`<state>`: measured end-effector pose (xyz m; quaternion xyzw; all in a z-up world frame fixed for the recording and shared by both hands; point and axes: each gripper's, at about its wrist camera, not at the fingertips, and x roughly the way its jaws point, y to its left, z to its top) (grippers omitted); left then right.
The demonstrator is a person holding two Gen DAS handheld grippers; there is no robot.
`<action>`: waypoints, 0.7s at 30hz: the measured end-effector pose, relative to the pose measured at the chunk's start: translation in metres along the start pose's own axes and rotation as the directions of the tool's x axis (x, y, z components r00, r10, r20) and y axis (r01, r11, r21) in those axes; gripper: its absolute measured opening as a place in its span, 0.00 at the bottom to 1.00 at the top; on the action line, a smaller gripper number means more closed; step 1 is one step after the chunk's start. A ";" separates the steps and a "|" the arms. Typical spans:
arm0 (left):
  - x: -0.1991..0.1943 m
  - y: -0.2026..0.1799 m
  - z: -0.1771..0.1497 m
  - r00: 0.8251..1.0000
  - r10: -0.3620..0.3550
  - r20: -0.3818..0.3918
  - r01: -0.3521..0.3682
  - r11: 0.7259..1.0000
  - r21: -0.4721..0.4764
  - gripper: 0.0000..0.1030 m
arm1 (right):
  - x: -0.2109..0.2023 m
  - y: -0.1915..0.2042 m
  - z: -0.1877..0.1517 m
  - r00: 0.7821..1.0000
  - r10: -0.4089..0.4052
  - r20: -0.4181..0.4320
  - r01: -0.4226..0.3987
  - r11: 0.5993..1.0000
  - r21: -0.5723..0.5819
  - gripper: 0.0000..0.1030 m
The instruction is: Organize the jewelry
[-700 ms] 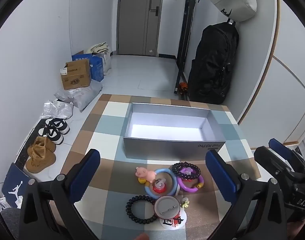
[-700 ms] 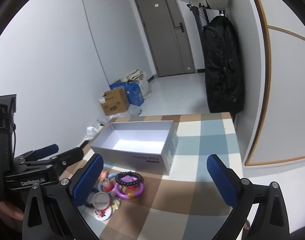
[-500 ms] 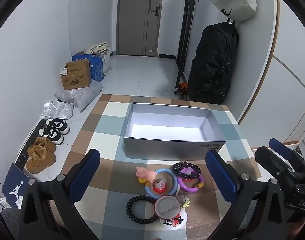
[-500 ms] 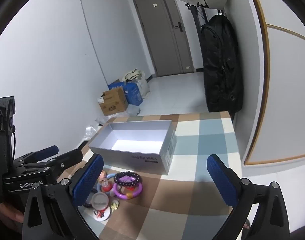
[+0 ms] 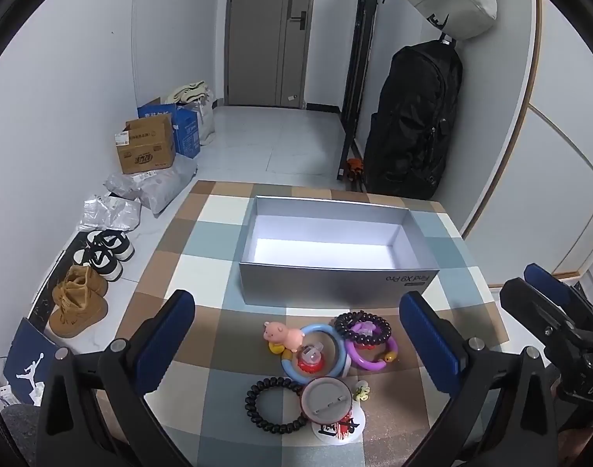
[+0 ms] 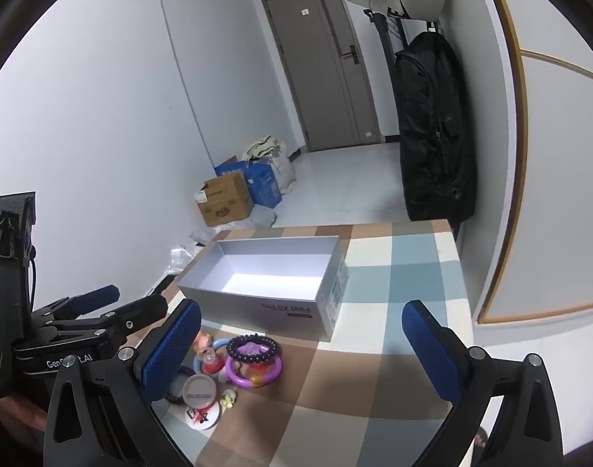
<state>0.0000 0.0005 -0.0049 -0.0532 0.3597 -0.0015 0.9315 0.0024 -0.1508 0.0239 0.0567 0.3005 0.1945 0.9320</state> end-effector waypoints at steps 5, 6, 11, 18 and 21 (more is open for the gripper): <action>0.000 -0.003 0.000 1.000 -0.016 -0.002 0.016 1.000 0.006 0.99 | 0.000 0.002 0.000 1.000 0.003 -0.003 -0.003 1.000 -0.017 1.00; 0.000 -0.003 0.000 1.000 -0.020 -0.002 0.020 1.000 0.004 0.99 | 0.000 0.003 0.000 1.000 0.002 -0.001 -0.002 1.000 -0.022 1.00; 0.000 -0.001 -0.001 1.000 -0.018 -0.003 0.018 1.000 0.004 0.99 | -0.003 0.005 0.001 1.000 0.008 0.009 -0.007 0.999 -0.037 1.00; 0.000 -0.001 -0.002 1.000 -0.027 -0.003 0.027 1.000 0.006 0.99 | -0.002 0.007 0.000 1.000 0.009 0.005 -0.009 0.999 -0.043 1.00; 0.000 -0.001 -0.001 1.000 -0.030 -0.007 0.030 1.000 0.009 0.99 | -0.003 0.006 0.000 1.000 0.008 0.005 -0.008 0.999 -0.038 1.00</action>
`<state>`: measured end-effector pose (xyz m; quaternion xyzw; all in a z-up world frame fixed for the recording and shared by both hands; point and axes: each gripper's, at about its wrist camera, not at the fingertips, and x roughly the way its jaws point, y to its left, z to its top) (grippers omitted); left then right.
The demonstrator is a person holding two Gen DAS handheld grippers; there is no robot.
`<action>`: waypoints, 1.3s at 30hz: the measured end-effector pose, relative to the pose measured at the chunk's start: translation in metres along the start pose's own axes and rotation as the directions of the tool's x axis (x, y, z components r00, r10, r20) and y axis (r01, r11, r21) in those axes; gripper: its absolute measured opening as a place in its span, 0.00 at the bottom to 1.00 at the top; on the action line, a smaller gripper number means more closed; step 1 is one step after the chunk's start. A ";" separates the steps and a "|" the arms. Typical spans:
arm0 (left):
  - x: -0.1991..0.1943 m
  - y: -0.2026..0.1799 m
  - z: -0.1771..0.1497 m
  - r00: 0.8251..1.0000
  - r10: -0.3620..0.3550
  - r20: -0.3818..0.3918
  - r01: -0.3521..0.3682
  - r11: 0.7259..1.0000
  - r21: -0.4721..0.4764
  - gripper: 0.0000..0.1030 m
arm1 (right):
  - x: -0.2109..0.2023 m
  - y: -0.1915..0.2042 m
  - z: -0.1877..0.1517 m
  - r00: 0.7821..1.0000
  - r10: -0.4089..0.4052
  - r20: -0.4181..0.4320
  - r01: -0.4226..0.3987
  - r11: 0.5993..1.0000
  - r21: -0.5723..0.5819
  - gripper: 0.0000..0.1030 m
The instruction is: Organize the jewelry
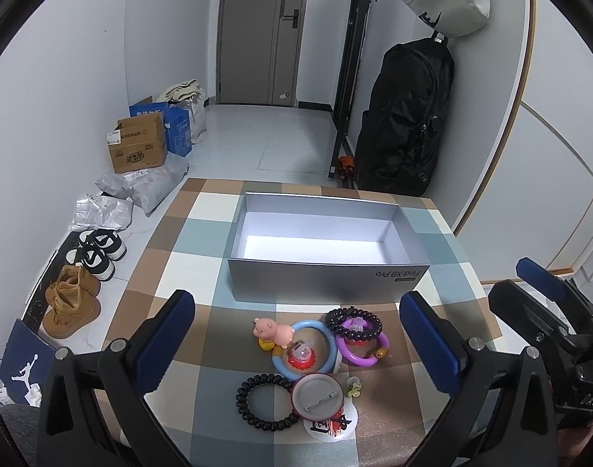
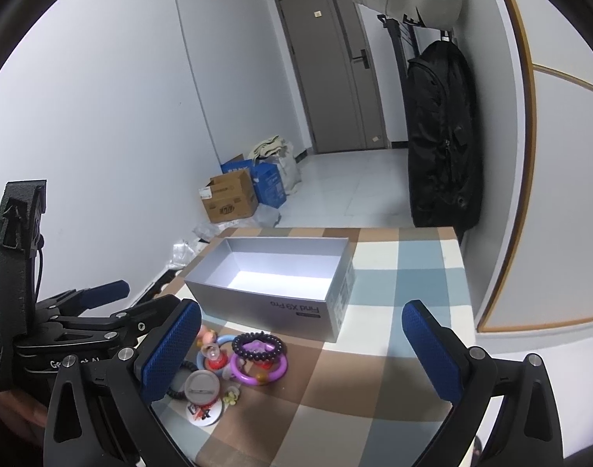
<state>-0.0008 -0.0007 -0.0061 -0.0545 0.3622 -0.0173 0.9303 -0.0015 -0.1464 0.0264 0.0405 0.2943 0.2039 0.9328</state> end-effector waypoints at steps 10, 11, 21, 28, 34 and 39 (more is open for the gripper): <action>0.001 -0.001 -0.001 1.000 -0.016 -0.006 0.016 1.000 -0.001 0.99 | 0.000 0.000 0.000 1.000 -0.001 -0.004 0.001 1.000 0.004 1.00; 0.001 -0.001 -0.002 1.000 -0.016 -0.007 0.016 1.000 -0.002 0.99 | 0.000 -0.001 0.001 1.000 -0.002 -0.004 0.002 1.000 0.004 1.00; 0.002 0.000 -0.003 0.999 -0.031 -0.021 0.030 1.000 -0.007 0.99 | 0.000 -0.001 0.001 1.000 -0.003 -0.008 0.003 1.000 0.007 1.00; 0.004 0.005 -0.004 0.998 -0.049 -0.043 0.048 0.998 -0.035 0.99 | 0.000 -0.001 0.001 1.000 0.001 -0.013 -0.001 1.000 0.007 1.00; 0.006 0.006 -0.005 0.997 -0.059 -0.058 0.057 0.998 -0.040 0.99 | 0.000 -0.003 0.000 1.000 -0.005 -0.010 0.005 1.000 0.015 1.00; 0.008 0.007 -0.008 0.993 -0.083 -0.087 0.079 0.996 -0.043 0.99 | 0.001 -0.004 0.000 1.000 -0.012 -0.017 0.013 1.000 0.027 1.00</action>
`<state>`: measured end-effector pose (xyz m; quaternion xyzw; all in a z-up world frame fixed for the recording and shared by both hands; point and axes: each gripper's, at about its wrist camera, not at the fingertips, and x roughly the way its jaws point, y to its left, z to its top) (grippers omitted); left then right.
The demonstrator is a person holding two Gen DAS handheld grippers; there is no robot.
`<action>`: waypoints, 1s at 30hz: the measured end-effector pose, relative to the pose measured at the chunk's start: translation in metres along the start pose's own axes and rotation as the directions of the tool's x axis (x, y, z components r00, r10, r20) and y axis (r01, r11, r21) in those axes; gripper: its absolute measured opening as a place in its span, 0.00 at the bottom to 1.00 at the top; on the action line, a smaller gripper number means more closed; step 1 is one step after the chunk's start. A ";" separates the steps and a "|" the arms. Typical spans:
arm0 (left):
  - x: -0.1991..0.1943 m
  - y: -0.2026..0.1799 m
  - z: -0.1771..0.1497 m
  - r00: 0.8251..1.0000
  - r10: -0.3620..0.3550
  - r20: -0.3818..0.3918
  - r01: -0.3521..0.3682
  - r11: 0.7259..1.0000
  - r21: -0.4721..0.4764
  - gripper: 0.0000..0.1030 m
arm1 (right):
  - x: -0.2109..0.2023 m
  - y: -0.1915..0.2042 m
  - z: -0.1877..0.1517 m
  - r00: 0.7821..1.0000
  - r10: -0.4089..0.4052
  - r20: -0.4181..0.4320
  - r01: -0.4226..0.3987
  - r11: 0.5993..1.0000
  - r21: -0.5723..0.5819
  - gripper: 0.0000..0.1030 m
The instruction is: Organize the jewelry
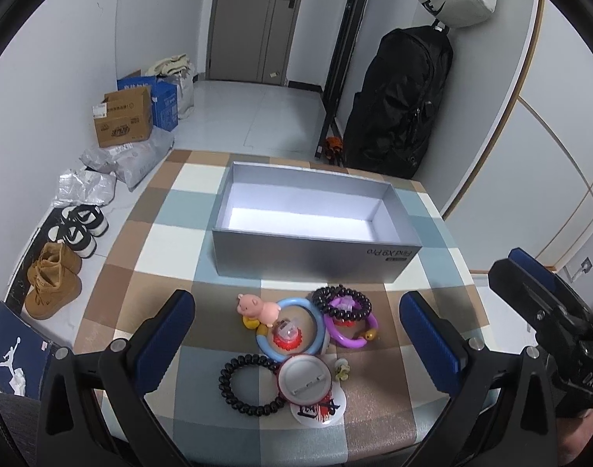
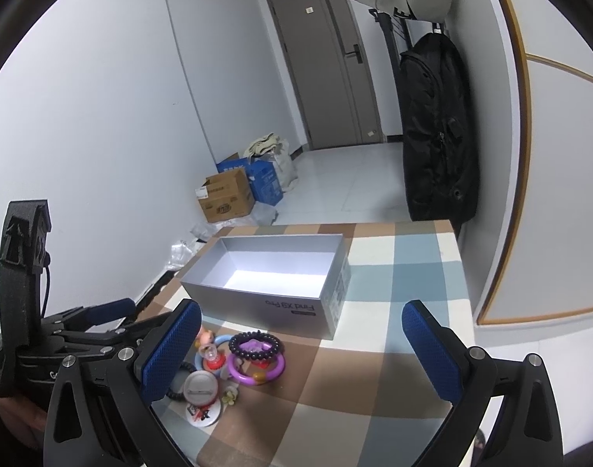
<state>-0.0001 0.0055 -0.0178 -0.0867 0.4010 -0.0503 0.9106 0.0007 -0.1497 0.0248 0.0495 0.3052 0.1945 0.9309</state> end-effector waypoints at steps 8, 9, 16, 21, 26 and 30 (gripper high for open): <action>0.002 0.017 -0.005 0.998 -0.039 -0.059 0.038 0.999 -0.021 0.99 | 0.011 -0.001 -0.002 0.996 0.032 -0.083 -0.031 0.999 0.013 1.00; 0.003 0.021 -0.005 0.997 -0.046 -0.065 0.044 0.999 -0.033 0.99 | 0.014 0.000 -0.003 0.993 0.051 -0.107 -0.049 0.999 0.017 1.00; 0.011 0.067 -0.001 0.992 -0.068 -0.107 0.043 0.975 -0.218 0.99 | 0.033 0.010 -0.018 0.955 0.163 -0.249 -0.156 0.987 0.048 0.98; 0.020 0.083 -0.001 0.987 -0.071 -0.144 0.025 0.955 -0.297 0.99 | 0.045 0.030 -0.032 0.917 0.229 -0.325 -0.229 0.973 0.040 0.91; 0.021 0.088 0.001 0.985 -0.053 -0.162 0.002 0.953 -0.302 0.99 | 0.056 0.056 -0.043 0.885 0.268 -0.381 -0.293 0.956 -0.008 0.78; 0.019 0.092 0.001 0.985 -0.037 -0.169 -0.013 0.958 -0.286 0.99 | 0.064 0.076 -0.048 0.880 0.257 -0.400 -0.315 0.945 -0.084 0.74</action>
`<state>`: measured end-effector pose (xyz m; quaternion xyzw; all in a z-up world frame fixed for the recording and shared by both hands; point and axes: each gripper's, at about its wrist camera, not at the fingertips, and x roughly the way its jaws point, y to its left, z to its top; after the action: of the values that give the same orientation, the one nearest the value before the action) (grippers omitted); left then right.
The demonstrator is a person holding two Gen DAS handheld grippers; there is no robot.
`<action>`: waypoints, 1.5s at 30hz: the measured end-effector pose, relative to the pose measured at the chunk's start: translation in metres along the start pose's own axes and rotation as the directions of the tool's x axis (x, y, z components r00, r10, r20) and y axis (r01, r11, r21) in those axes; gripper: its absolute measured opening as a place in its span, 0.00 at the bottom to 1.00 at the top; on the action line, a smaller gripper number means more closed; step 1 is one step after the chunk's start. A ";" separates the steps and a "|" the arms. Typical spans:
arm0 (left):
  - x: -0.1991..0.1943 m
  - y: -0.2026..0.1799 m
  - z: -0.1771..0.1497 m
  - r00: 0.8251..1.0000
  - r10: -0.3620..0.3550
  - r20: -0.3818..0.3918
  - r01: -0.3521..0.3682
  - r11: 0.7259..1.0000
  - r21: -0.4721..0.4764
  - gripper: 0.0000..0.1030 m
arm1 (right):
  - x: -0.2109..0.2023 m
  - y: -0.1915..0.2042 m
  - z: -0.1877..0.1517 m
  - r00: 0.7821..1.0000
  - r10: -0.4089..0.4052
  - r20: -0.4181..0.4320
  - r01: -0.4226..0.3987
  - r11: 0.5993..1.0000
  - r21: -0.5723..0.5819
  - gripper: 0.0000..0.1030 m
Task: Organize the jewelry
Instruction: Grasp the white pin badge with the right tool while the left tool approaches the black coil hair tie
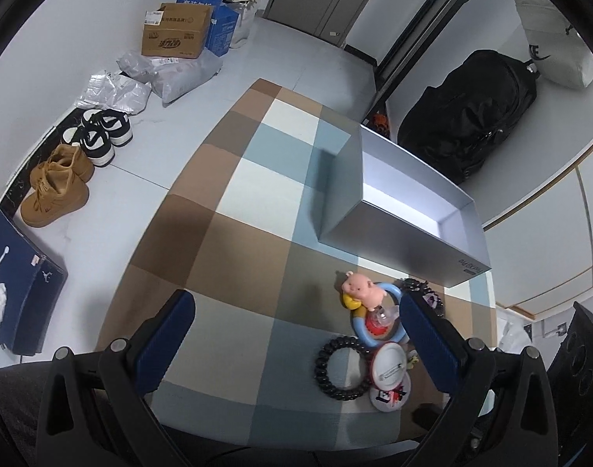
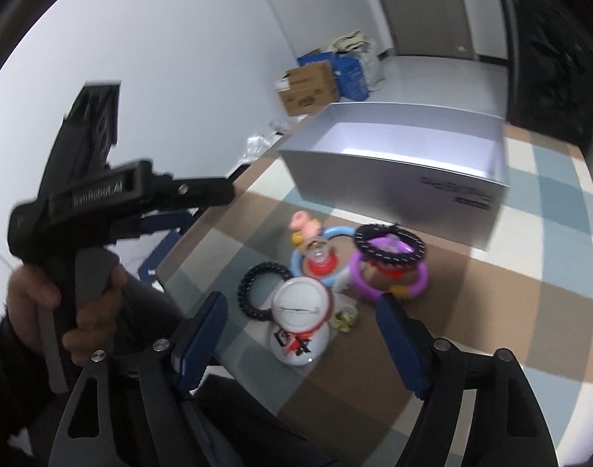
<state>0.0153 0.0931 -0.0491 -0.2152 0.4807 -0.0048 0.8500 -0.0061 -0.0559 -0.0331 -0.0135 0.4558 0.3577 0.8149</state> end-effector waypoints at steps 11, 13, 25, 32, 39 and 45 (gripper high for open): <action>-0.002 0.013 0.003 1.000 0.027 0.000 -0.027 1.000 0.001 0.99 | 0.039 0.017 0.006 0.992 -0.110 -0.062 0.099 0.982 -0.158 0.56; -0.001 0.014 0.003 0.997 0.076 0.005 -0.076 0.997 0.009 0.99 | 0.046 0.020 0.005 0.988 -0.143 -0.064 0.128 0.973 -0.193 0.49; -0.001 0.015 0.001 0.996 0.092 -0.009 -0.091 0.995 0.027 0.99 | 0.050 0.026 0.002 0.987 -0.133 -0.085 0.109 0.964 -0.244 0.24; -0.002 0.013 -0.001 0.995 0.098 -0.010 -0.098 0.994 0.039 0.99 | 0.042 0.027 0.000 0.989 -0.135 -0.060 0.116 0.963 -0.243 0.16; -0.001 0.009 -0.005 0.995 0.099 -0.018 -0.097 0.993 0.066 0.99 | 0.022 0.015 0.004 0.995 -0.100 -0.013 0.096 0.981 -0.168 0.08; 0.002 -0.001 -0.014 0.994 0.091 -0.058 -0.083 0.987 0.137 0.99 | 0.008 -0.005 0.011 0.998 -0.053 0.024 0.054 0.998 -0.043 0.08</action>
<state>0.0050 0.0866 -0.0562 -0.1359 0.5152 -0.0069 0.8462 0.0080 -0.0513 -0.0346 -0.0396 0.4380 0.3459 0.8288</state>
